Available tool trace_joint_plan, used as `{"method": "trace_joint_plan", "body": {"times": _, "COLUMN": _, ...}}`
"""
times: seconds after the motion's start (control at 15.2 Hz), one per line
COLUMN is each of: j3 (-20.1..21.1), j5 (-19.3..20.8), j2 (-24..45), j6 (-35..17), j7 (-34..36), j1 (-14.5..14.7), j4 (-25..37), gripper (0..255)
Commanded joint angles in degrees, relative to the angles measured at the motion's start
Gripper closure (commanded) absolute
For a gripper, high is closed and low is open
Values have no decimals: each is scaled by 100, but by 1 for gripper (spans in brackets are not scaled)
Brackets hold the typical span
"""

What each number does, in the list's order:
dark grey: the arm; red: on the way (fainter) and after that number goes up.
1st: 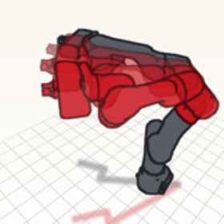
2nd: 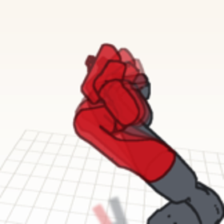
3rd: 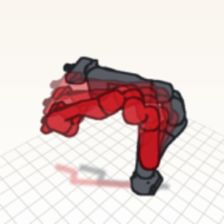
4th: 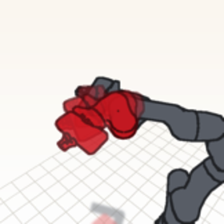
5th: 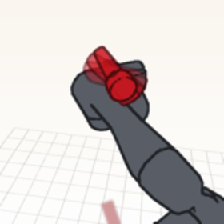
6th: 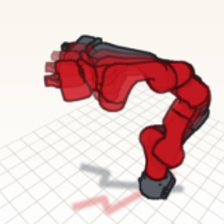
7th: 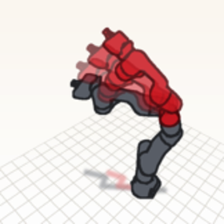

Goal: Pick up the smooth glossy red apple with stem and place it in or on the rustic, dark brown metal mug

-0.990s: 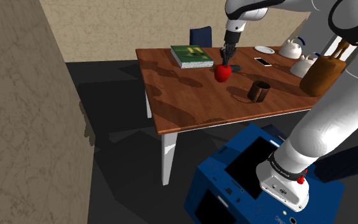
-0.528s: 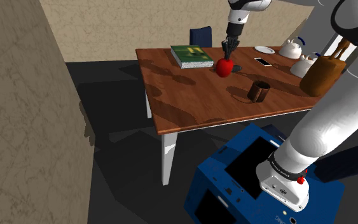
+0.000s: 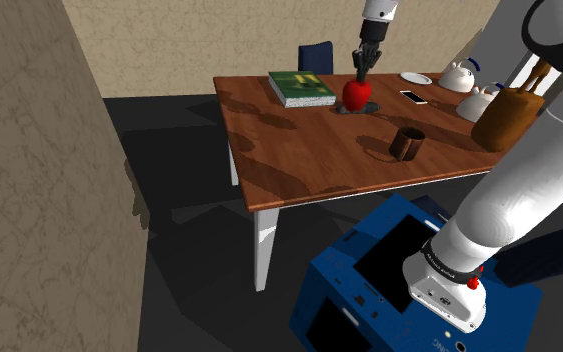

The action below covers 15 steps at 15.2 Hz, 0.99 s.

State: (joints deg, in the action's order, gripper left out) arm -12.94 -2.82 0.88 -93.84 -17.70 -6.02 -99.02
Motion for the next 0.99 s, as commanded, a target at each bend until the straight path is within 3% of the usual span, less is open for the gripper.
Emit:
{"method": "trace_joint_plan", "body": {"times": 0.0, "j3": -5, "j5": -5, "j2": 31, "j6": 175, "j7": -3, "j1": -5, "j4": 202, "gripper": 255}}
{"method": "trace_joint_plan", "body": {"times": 0.92, "j3": -687, "j5": 564, "j2": -1288, "j6": 783, "j7": -1232, "j1": -638, "j4": -478, "gripper": 255}}
